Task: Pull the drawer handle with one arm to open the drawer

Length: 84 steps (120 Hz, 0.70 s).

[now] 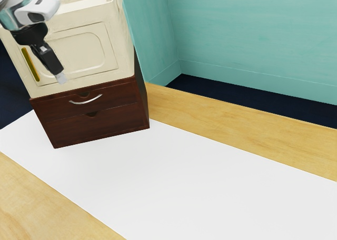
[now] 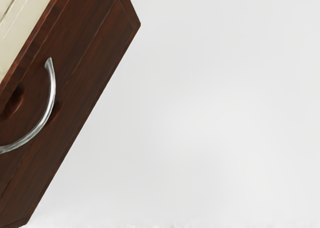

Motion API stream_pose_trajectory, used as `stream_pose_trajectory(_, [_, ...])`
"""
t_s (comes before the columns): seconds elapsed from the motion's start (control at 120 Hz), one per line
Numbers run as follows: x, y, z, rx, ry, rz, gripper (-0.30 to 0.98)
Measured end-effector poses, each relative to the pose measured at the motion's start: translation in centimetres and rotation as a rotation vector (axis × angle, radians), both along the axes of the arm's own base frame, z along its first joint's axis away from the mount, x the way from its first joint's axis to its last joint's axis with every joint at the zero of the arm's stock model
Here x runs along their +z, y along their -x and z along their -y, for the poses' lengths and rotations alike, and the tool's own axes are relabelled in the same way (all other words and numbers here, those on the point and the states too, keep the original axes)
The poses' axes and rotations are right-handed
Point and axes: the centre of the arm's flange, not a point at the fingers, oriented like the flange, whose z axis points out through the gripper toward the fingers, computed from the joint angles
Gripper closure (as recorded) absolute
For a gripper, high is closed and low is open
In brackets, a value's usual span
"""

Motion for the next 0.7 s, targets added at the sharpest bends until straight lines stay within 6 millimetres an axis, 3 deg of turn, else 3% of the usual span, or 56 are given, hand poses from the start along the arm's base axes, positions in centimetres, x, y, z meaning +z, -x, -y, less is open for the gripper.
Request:
stream_pose_trajectory(0.183, [-0.5,0.9,-2.5,-0.048,-0.011,-0.021,0.0])
stream_pose_trajectory(0.275, [-1.1,0.6,-2.4,-0.09,-0.019,-0.037,0.0])
stream_pose_trajectory(0.35, [-1.7,0.6,-0.9,-0.148,-0.01,-0.062,0.0])
stream_pose_trajectory(0.433, [-3.5,2.0,2.3,-0.249,0.026,-0.102,0.0])
stream_pose_trajectory(0.5, [-6.3,2.4,4.4,-0.331,0.017,-0.145,0.0])
stream_pose_trajectory(0.583, [-8.6,2.2,4.5,-0.38,-0.033,-0.162,0.0])
stream_pose_trajectory(0.7, [-11.5,-0.3,3.6,-0.415,-0.094,-0.173,0.0])
